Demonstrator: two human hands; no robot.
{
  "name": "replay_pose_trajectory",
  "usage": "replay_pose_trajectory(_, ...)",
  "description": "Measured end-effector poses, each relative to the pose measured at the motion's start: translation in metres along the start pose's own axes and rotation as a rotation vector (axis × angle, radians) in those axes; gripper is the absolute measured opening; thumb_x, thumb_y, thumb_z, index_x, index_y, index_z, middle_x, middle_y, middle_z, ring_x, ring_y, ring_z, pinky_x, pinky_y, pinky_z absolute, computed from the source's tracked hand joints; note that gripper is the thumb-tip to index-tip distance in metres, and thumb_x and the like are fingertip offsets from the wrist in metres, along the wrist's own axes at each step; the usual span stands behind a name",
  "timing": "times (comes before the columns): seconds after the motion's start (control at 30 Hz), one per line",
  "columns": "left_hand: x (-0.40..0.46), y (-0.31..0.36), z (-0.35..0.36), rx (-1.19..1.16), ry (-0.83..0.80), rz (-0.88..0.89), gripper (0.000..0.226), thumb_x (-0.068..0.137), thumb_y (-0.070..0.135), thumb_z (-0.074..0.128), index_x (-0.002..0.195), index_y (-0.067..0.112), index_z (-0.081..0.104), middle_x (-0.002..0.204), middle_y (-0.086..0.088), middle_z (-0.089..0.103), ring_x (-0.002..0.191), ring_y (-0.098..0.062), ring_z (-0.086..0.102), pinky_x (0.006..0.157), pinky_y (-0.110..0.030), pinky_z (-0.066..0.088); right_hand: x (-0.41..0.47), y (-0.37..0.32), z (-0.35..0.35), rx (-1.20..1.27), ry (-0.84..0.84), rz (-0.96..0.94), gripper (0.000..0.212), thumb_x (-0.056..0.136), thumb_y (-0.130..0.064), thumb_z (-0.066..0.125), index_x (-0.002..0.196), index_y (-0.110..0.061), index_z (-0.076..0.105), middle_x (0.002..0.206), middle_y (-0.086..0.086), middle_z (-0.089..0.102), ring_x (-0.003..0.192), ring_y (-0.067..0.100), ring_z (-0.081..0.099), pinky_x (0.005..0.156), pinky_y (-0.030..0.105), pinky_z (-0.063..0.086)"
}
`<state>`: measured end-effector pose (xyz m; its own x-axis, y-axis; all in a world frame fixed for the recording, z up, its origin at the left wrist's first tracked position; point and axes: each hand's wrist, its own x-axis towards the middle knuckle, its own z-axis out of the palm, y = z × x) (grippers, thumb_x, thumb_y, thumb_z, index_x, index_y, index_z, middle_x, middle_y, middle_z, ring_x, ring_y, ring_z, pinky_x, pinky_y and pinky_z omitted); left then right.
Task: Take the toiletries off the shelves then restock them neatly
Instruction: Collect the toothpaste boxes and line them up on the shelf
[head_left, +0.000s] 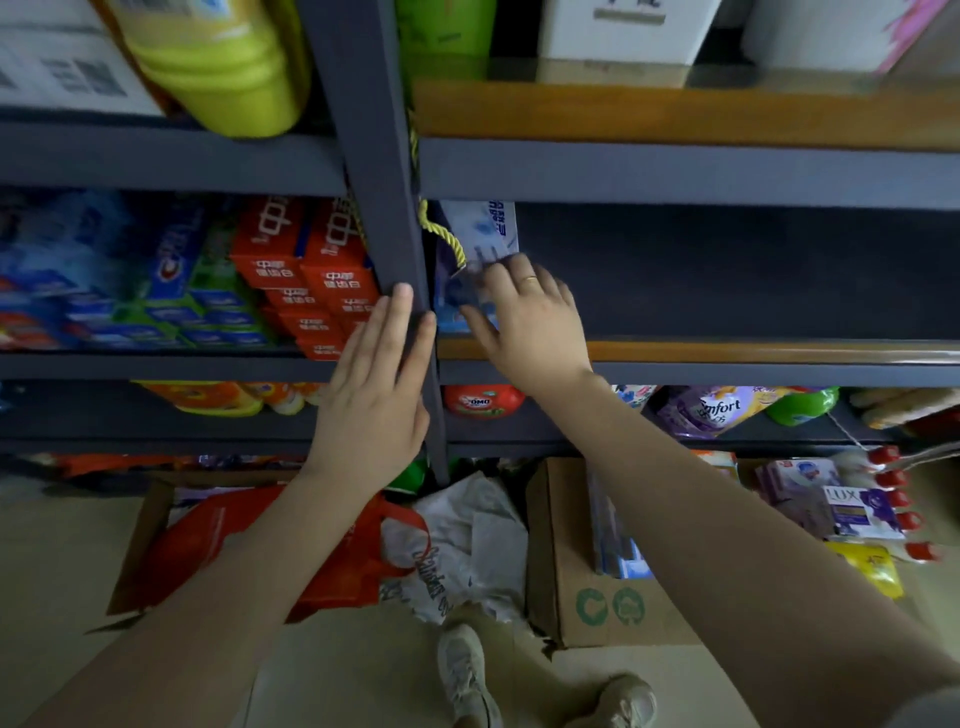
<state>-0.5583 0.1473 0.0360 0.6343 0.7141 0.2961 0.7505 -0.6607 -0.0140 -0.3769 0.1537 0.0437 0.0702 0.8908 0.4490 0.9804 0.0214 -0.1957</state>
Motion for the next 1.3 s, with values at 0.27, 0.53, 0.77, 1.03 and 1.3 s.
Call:
replay_pose_trajectory(0.27,-0.008,0.001,-0.003,-0.176,-0.033,0.0,0.067,0.078,0.01,0.066,0.138,0.002,0.037,0.152,-0.018,0.017,0.139,-0.028,0.015,0.109,-0.044,0.02,0.026,-0.007,-0.009,0.931,-0.269,0.932,0.076,0.084,-0.021,0.068,0.143,-0.008,0.022,0.131,0.009,0.046,0.116,0.024,0.048,0.086,0.029,0.04)
replay_pose_trajectory(0.53,0.005,0.033,-0.013,-1.089,-0.326,-0.404,0.044,0.094,0.023,0.049,0.137,0.018,0.039,0.13,0.003,0.05,0.116,-0.011,0.05,0.096,-0.023,0.04,-0.069,0.02,-0.038,1.516,-0.3,1.021,0.058,0.071,-0.011,0.069,0.127,-0.013,0.051,0.12,0.012,0.061,0.108,0.031,0.059,0.084,0.04,0.051)
replay_pose_trajectory(0.77,0.025,0.093,-0.003,-1.41,-0.368,-0.477,0.029,0.079,0.034,0.07,0.104,0.029,0.056,0.104,0.011,0.064,0.1,-0.004,0.061,0.093,-0.032,0.048,-0.141,0.041,-0.056,1.239,-0.547,0.867,0.062,0.06,-0.01,0.067,0.118,-0.022,0.051,0.109,0.005,0.061,0.099,0.021,0.059,0.082,0.034,0.049)
replay_pose_trajectory(1.03,0.004,0.132,-0.006,-1.156,-0.297,0.152,0.063,0.072,0.005,0.073,0.124,0.03,0.048,0.125,0.017,0.052,0.118,0.008,0.047,0.099,-0.016,0.039,-0.167,0.066,-0.068,0.712,-0.357,0.612,0.052,0.072,-0.016,0.077,0.109,-0.021,0.041,0.104,0.0,0.057,0.099,0.023,0.057,0.072,0.028,0.043)
replay_pose_trajectory(1.3,-0.02,0.164,-0.015,-1.065,-0.189,-0.374,0.055,0.07,0.028,0.08,0.117,0.019,0.052,0.106,0.008,0.064,0.095,-0.002,0.06,0.078,-0.013,0.047,-0.196,0.083,-0.098,0.766,-0.424,0.428,0.061,0.08,-0.02,0.072,0.132,-0.017,0.041,0.122,-0.012,0.052,0.11,0.003,0.049,0.09,0.017,0.039)
